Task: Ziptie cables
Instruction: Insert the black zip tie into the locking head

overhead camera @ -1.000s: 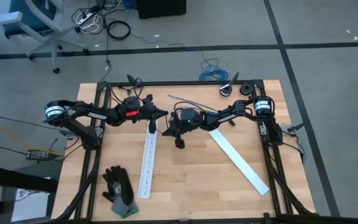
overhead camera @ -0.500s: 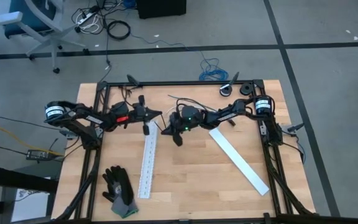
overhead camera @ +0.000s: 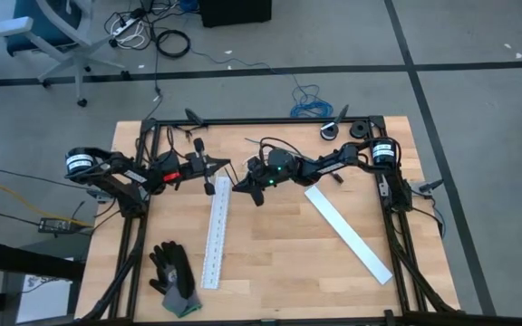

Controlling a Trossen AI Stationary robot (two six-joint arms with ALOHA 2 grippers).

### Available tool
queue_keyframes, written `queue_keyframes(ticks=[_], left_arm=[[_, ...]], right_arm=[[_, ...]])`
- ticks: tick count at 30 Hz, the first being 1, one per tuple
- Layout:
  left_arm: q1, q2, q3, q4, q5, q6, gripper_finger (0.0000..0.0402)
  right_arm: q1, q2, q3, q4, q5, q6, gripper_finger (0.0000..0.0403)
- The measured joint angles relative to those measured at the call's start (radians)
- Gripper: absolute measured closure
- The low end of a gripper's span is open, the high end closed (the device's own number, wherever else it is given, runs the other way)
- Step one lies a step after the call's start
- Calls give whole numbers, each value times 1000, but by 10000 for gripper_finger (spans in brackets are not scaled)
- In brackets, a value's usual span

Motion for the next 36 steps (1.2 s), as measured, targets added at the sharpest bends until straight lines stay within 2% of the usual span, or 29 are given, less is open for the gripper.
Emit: queue_keyframes(ticks=[22,31,36], left_arm=[[0,0,1,2,-41,48,401],[0,0,1,1,-40,48,401],[0,0,1,1,-40,48,401]], right_arm=[[-24,-1,-11,40,7,87,403],[-34,-1,-59,142,17,111,403],[-34,-2,-58,138,0,111,403]])
